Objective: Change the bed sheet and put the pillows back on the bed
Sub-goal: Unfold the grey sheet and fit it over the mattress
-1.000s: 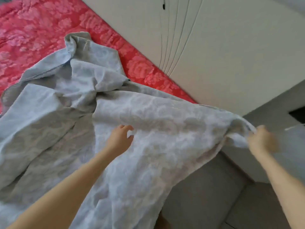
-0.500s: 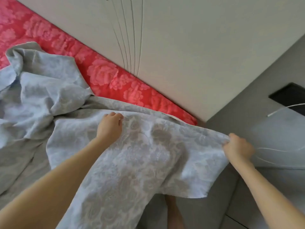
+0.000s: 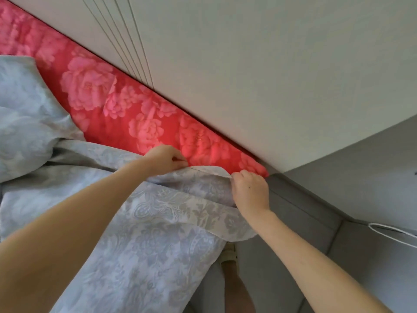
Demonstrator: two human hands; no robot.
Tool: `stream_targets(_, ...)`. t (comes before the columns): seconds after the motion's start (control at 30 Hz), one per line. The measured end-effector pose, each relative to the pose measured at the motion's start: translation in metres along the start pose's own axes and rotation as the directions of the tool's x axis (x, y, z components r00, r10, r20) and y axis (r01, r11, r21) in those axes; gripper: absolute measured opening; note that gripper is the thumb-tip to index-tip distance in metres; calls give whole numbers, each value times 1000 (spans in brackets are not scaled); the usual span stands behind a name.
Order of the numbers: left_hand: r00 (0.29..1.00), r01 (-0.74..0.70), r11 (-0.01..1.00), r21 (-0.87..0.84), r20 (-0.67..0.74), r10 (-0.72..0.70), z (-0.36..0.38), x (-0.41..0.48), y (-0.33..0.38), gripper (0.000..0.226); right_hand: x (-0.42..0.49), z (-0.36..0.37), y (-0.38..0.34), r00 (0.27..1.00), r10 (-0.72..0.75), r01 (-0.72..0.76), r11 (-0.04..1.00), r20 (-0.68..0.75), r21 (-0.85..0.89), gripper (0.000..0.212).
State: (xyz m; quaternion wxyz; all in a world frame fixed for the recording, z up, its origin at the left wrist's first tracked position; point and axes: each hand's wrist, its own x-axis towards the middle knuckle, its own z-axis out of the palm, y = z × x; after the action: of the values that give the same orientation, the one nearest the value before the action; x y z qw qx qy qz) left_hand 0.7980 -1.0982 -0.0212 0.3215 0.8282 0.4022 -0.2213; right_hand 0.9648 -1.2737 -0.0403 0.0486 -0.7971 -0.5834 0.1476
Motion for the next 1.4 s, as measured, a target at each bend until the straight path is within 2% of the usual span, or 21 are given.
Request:
stream_targets(0.07, 994, -30, 1000, -3, 102, 30, -6, 1, 3, 20, 3, -9, 10, 992, 106, -96, 986, -64, 136, 10)
stream_targets(0.13, 981, -64, 998, -1, 182, 63, -12, 1, 3, 18, 5, -20, 23, 970, 230, -203, 944, -80, 260, 18)
stream_targets(0.27, 988, -64, 983, 171, 152, 38, -22, -1, 5, 24, 16, -47, 42, 916, 397, -326, 825, -62, 462, 40)
stream_targets(0.33, 996, -23, 969, 247, 94, -1, -22, 1, 5, 24, 19, -59, 44, 912, 406, -321, 784, -49, 532, 46)
stream_targets(0.47, 989, 136, 988, 76, 42, -139, -29, 10, 9, 14, 9, -76, 41, 933, 358, -243, 717, -46, 653, 50)
stream_targets(0.57, 970, 172, 985, 13, -176, -167, -63, 7, 19, 7, 0, -76, 44, 939, 311, -201, 846, -150, 494, 51)
stream_targets(0.63, 912, 133, 991, 6, -392, -120, -97, 3, 35, 12, -3, -69, 46, 925, 277, -175, 918, -259, 355, 51)
stream_targets(0.73, 701, 21, 983, 181, -704, 115, -136, 4, 59, 23, -3, -57, 53, 856, 223, -124, 965, -466, 233, 39)
stream_targets(0.77, 635, -13, 982, 189, -757, 154, -142, 7, 65, 26, -2, -54, 56, 824, 222, -144, 972, -521, 187, 32)
stream_targets(0.8, 608, -40, 983, 180, -776, 167, -143, 12, 67, 28, -2, -51, 58, 796, 234, -185, 972, -558, 143, 24)
stream_targets(0.87, 657, -44, 986, 158, -739, 148, -133, 20, 66, 30, 0, -43, 58, 769, 291, -291, 952, -569, 94, 7)
stream_targets(0.93, 783, 44, 985, 166, -618, 69, -112, 23, 55, 41, 1, -32, 52, 774, 352, -360, 928, -526, 92, 21)
stream_targets(1.0, 926, 22, 961, 276, -368, 84, -87, 18, 38, 71, -4, -24, 47, 786, 355, -333, 933, -506, 138, 35)
stream_targets(1.07, 969, -6, 960, 281, -237, 75, -65, 9, 21, 87, -18, -15, 41, 780, 406, -337, 914, -477, 227, 41)
stream_targets(1.1, 965, 24, 974, 227, -258, 37, -55, 3, 18, 87, -26, -10, 39, 755, 485, -387, 873, -441, 298, 42)
stream_targets(1.17, 922, 45, 990, 131, -387, 10, -35, -10, 25, 79, -44, -1, 36, 661, 697, -557, 704, -279, 440, 43)
stream_targets(1.23, 871, -50, 990, 133, -480, 108, -13, -22, 41, 59, -58, 16, 34, 559, 824, -719, 429, 89, 547, 47)
stream_targets(1.3, 863, -191, 967, 170, -439, 248, 9, -27, 52, 39, -62, 33, 28, 497, 720, -749, 74, 484, 658, 43)
stream_targets(1.33, 876, -240, 952, 189, -380, 296, 19, -27, 54, 34, -62, 43, 23, 521, 642, -716, -31, 562, 698, 35)
stream_targets(1.37, 898, -266, 940, 215, -299, 323, 29, -25, 56, 34, -62, 52, 18, 553, 612, -691, -43, 566, 722, 30)
stream_targets(1.4, 917, -283, 925, 253, -210, 338, 38, -23, 56, 38, -62, 62, 13, 574, 618, -679, -8, 538, 734, 29)
